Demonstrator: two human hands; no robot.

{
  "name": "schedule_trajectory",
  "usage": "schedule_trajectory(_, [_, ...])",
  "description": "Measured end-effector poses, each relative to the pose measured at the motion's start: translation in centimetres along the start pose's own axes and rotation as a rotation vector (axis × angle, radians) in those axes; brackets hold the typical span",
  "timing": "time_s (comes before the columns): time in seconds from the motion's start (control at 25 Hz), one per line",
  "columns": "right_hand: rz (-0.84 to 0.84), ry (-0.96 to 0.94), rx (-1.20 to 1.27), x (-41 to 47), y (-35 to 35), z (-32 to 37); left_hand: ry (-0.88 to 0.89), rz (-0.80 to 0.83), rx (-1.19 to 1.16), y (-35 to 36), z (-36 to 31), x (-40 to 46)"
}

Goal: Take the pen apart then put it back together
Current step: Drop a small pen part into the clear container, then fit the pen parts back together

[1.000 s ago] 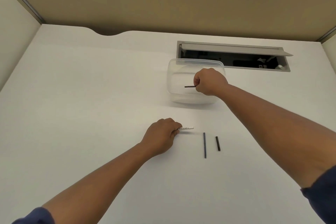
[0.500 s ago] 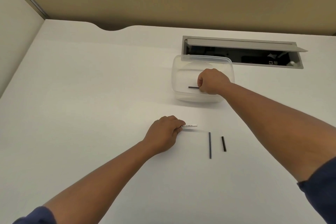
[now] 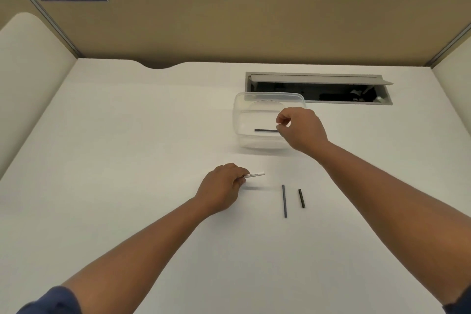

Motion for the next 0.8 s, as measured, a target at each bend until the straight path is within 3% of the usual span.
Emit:
schedule_trajectory(0.32, [0.171, 0.135, -0.013, -11.1, 3.1, -3.9, 0.002, -0.014, -0.007, -0.4, -1.6, -3.1])
schedule_trajectory(0.6, [0.29, 0.251, -0.202, -16.7, 6.6, -6.5, -0.011, -0.012, -0.012, -0.2, -2.1, -5.0])
schedule_trajectory(0.8, [0.272, 0.236, -0.221, -18.2, 7.5, -6.1, -0.037, -0.018, -0.018, 0.3, -1.2, -6.1])
Point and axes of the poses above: each hand's wrist, its own x-axis towards the middle knuckle, its own y-axis out of the palm, z = x × y, the point moved 10 cm from there along x, towards the middle knuckle, and after that the axes turned 3 degrees about -z, right-handed, at the moved point
